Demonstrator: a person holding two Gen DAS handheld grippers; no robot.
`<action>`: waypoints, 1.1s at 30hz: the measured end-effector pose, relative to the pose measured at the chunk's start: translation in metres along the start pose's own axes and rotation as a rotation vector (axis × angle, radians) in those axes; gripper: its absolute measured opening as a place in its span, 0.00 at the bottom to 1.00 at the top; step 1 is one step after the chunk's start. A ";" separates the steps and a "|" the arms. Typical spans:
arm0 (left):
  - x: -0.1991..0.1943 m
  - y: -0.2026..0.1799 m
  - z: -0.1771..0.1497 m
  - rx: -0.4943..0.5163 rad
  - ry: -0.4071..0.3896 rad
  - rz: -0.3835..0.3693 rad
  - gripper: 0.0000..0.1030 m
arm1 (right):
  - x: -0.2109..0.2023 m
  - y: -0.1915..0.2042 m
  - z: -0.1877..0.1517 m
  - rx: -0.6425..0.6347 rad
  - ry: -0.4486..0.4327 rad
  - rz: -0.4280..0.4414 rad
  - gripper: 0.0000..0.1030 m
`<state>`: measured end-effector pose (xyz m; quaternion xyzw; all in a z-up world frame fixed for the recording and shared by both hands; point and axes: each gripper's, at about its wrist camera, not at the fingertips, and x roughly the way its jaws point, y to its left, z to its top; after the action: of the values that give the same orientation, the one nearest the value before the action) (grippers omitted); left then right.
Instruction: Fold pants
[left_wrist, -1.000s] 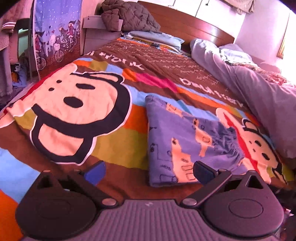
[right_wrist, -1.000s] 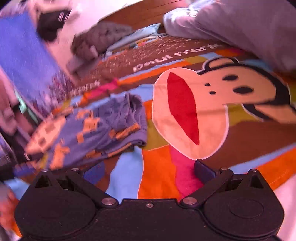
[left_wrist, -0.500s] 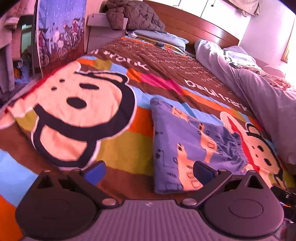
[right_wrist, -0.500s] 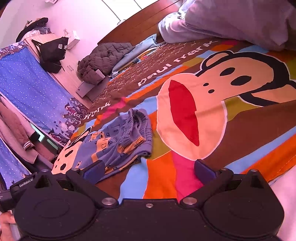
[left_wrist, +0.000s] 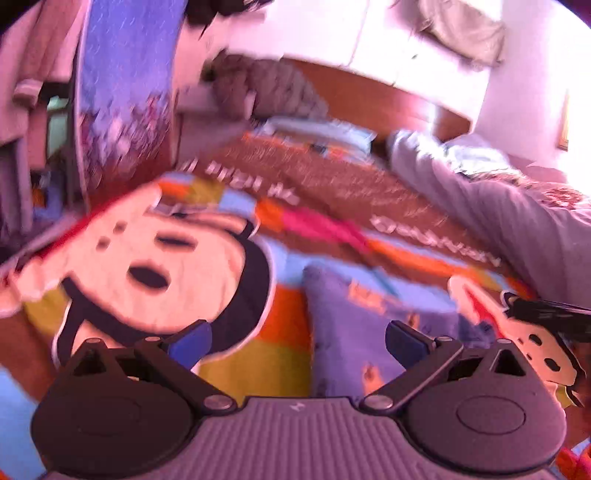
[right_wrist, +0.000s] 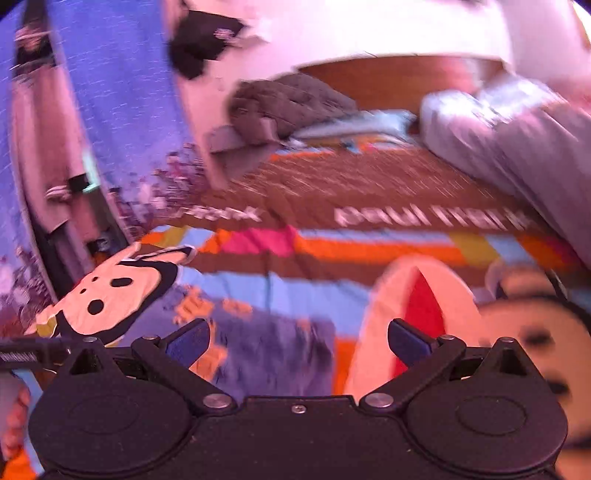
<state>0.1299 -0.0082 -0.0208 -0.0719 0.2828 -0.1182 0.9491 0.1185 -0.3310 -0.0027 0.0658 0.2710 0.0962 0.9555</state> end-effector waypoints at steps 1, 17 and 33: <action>0.001 -0.003 0.000 0.019 -0.002 -0.014 1.00 | 0.012 -0.002 0.003 -0.028 0.000 0.036 0.99; 0.043 0.010 -0.015 -0.044 0.304 -0.144 1.00 | 0.087 -0.039 -0.035 0.140 0.217 0.219 0.99; 0.038 0.005 -0.007 -0.045 0.330 -0.140 0.97 | 0.072 -0.020 -0.040 0.161 0.189 0.082 0.62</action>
<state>0.1579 -0.0136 -0.0480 -0.0922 0.4315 -0.1877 0.8775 0.1602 -0.3321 -0.0767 0.1439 0.3636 0.1186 0.9127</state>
